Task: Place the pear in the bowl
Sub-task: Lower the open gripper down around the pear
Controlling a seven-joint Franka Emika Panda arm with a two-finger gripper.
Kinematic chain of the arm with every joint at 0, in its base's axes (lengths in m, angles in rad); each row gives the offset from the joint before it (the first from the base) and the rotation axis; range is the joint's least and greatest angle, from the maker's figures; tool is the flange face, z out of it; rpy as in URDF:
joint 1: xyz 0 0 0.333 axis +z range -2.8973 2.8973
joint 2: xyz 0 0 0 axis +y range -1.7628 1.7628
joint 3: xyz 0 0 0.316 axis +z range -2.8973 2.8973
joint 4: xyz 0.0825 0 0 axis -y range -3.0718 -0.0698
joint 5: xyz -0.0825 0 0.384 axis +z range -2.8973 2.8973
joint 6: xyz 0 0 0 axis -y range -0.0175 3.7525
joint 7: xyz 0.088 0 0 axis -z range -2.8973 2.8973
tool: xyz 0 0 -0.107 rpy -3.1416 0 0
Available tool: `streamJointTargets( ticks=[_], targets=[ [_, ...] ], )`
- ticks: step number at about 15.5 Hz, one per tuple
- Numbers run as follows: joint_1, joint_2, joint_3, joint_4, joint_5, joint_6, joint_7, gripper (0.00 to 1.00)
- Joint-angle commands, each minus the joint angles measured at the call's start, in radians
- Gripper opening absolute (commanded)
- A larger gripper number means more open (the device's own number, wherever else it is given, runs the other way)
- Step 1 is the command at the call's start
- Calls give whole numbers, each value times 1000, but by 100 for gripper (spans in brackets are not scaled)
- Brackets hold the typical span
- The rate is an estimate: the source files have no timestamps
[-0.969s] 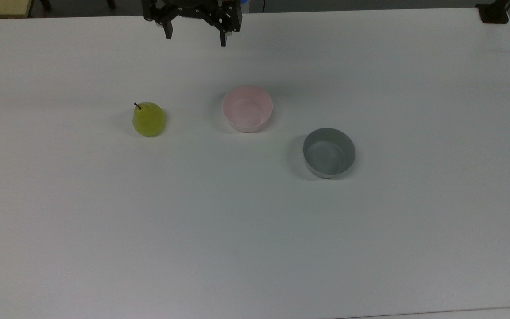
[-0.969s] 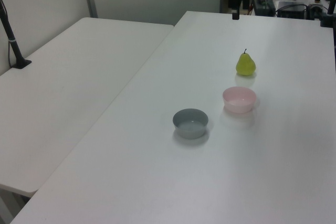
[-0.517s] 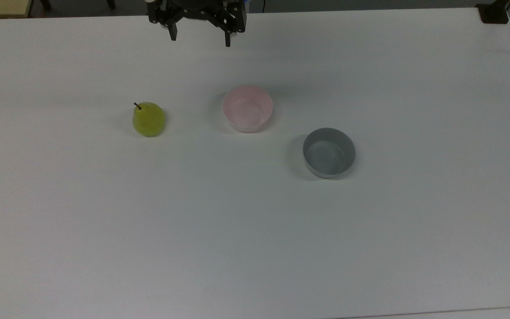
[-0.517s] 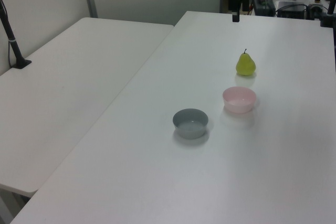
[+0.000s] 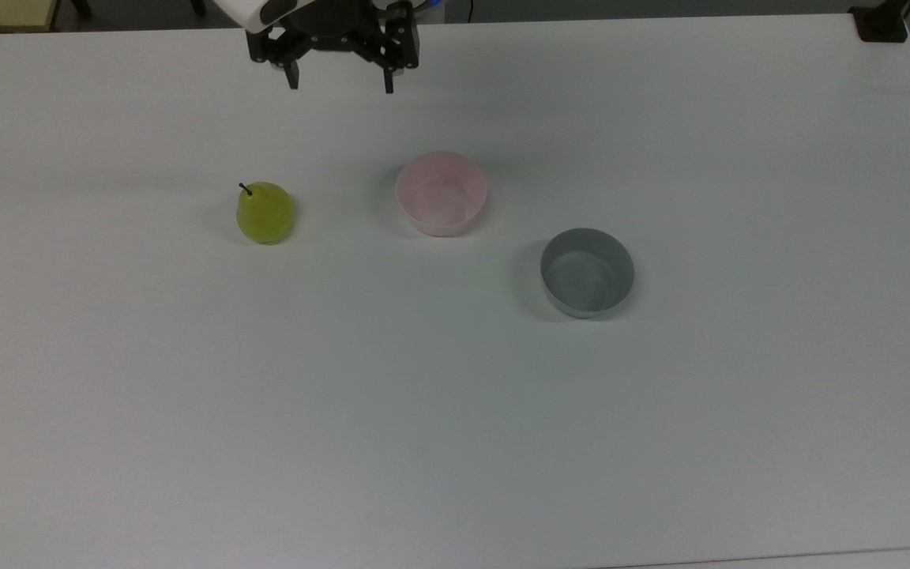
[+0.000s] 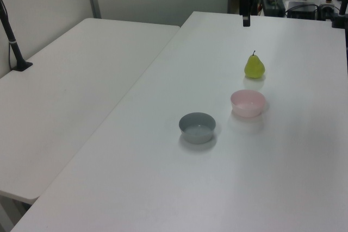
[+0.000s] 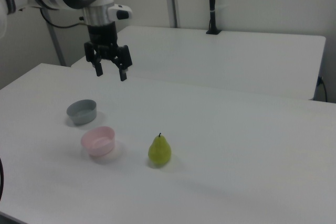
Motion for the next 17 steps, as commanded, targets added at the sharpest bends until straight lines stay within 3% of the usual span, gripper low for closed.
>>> streamJointTargets(
  ticks=[1,5,9,17],
  targets=[
    [-9,-12,-49,-76,-1,85,-106,100],
    [-38,-10,-84,-125,-1,118,-224,100],
    [-36,4,-145,-232,-10,259,-282,100],
    [-36,139,-152,-310,-62,397,-302,100]
  ],
)
